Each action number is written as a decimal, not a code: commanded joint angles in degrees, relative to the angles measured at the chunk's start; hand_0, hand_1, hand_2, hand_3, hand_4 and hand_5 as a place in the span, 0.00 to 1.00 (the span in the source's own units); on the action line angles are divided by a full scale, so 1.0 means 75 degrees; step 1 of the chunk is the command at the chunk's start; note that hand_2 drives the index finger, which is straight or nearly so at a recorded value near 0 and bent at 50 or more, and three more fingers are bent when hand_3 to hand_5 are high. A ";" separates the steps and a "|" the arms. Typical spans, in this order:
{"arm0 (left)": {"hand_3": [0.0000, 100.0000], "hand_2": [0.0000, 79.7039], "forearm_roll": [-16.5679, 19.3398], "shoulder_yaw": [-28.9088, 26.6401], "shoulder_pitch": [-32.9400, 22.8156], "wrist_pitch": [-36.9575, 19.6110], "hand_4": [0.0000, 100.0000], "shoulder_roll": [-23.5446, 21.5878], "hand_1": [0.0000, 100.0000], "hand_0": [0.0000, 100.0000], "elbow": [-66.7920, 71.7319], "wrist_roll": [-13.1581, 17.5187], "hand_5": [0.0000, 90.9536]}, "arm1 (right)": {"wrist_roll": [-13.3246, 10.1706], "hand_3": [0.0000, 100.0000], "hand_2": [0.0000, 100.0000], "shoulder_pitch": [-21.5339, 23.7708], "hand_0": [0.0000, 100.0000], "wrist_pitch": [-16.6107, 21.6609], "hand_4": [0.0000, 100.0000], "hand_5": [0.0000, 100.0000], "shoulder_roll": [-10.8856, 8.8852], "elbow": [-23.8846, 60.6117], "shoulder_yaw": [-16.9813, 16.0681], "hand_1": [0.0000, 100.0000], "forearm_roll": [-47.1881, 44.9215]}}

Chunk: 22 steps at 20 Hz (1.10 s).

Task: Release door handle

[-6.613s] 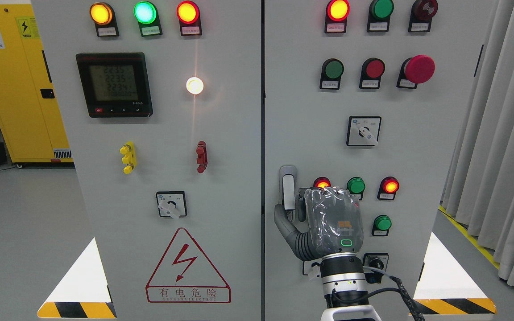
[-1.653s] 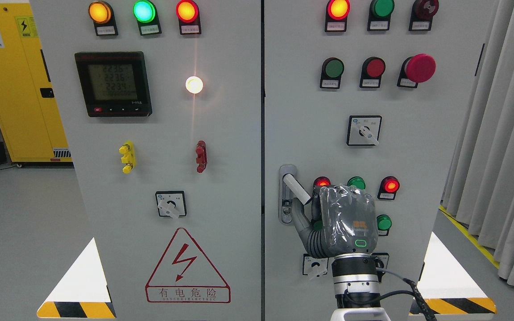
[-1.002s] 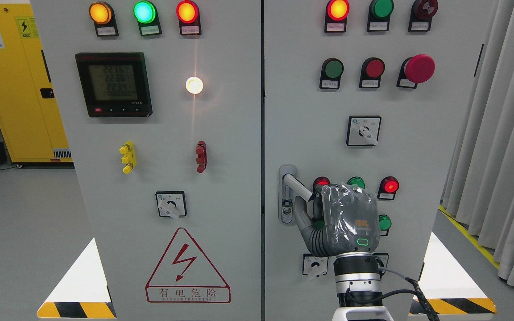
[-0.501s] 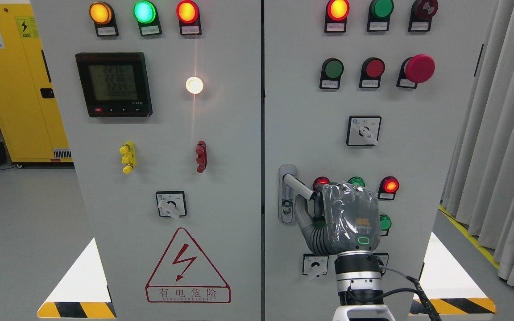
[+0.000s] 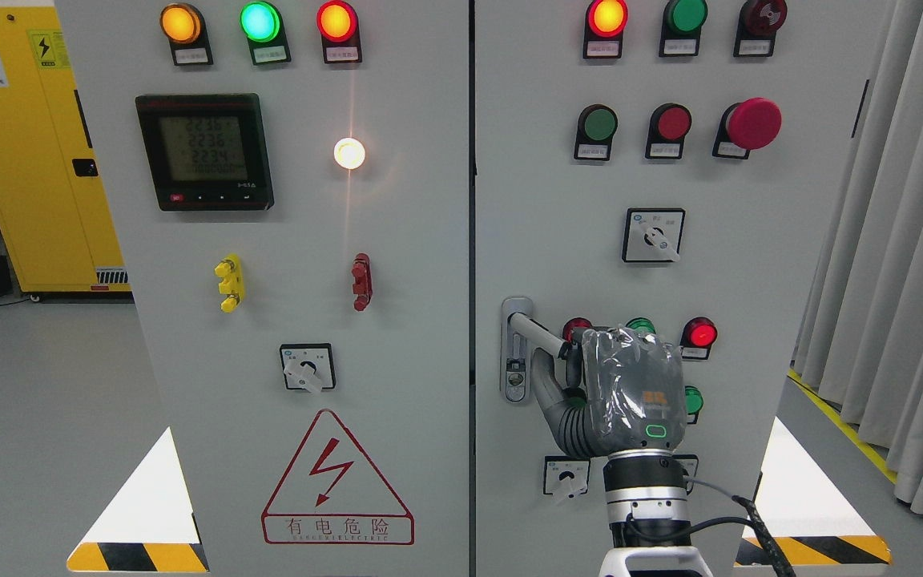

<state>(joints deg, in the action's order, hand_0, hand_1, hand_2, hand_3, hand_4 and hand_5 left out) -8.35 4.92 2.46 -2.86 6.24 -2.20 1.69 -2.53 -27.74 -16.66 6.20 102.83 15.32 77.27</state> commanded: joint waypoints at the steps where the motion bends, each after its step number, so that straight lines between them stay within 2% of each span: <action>1: 0.00 0.00 0.0000 0.0000 0.0000 -0.0006 0.00 0.0000 0.56 0.12 0.0000 -0.0003 0.00 | -0.0037 1.00 0.90 0.0008 0.62 -0.0005 0.99 1.00 -0.0006 0.0047 -0.0028 0.49 -0.0002; 22: 0.00 0.00 0.0000 0.0000 0.0000 -0.0006 0.00 0.0000 0.56 0.12 0.0000 -0.0003 0.00 | -0.0037 1.00 0.90 -0.0039 0.61 -0.0005 0.99 1.00 -0.0006 0.0083 -0.0051 0.49 -0.0002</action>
<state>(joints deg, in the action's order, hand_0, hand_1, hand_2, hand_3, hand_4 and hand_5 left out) -8.35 4.93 2.46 -2.86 6.24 -2.20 1.69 -2.78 -27.92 -16.67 6.16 103.37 15.02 77.26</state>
